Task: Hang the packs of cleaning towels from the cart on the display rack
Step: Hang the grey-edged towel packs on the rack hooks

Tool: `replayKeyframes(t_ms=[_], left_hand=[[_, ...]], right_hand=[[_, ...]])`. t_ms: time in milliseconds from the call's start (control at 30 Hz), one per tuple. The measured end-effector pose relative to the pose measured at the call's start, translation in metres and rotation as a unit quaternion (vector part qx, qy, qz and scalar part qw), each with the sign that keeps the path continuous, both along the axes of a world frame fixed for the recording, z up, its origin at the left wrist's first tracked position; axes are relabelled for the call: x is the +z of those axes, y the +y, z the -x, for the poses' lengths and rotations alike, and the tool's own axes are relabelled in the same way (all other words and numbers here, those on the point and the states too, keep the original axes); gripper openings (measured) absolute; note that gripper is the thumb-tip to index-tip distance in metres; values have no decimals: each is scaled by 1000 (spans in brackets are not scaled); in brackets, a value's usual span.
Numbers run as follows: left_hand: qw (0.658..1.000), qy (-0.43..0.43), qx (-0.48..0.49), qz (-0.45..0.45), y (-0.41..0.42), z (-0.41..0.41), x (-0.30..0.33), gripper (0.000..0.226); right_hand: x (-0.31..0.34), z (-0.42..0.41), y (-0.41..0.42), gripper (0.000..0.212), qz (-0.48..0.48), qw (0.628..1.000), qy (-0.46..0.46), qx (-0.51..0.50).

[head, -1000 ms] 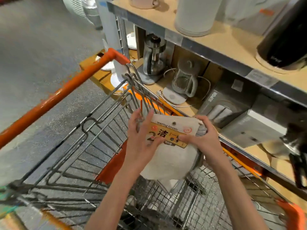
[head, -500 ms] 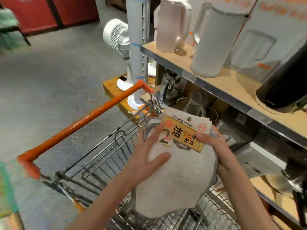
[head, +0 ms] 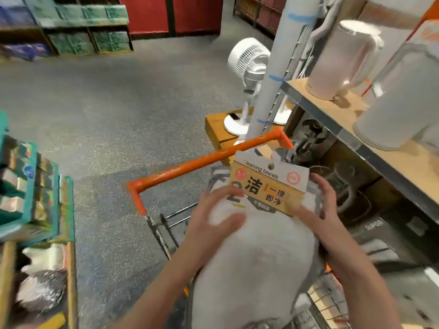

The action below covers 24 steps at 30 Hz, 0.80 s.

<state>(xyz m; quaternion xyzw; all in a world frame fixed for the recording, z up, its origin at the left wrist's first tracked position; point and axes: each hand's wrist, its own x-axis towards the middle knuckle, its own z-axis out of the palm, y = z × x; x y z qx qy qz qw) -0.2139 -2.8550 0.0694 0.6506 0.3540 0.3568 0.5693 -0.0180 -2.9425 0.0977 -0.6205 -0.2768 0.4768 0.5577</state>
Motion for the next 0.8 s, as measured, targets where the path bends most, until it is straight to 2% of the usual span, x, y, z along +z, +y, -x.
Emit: replayKeyframes(t_ms=[67, 167, 367, 433, 567, 667, 800], left_hand=[[999, -16, 37, 5, 11, 19, 3, 39], [998, -40, 51, 8, 29, 56, 9, 42], [991, -89, 82, 49, 64, 162, 19, 55], [989, -93, 103, 58, 75, 201, 21, 55], [984, -83, 153, 47, 94, 275, 20, 57], [979, -67, 192, 28, 106, 324, 21, 60], [969, -21, 247, 5, 122, 373, 17, 69]], right_hand=[[2, 24, 12, 96, 0, 999, -39, 29], [2, 59, 40, 91, -39, 997, -58, 40], [6, 148, 112, 88, -76, 994, -25, 71], [4, 186, 138, 94, -73, 992, -12, 99], [-1, 262, 188, 97, -71, 987, -10, 142], [-4, 317, 220, 81, -79, 982, -5, 174], [-4, 369, 258, 76, -74, 967, -2, 243]])
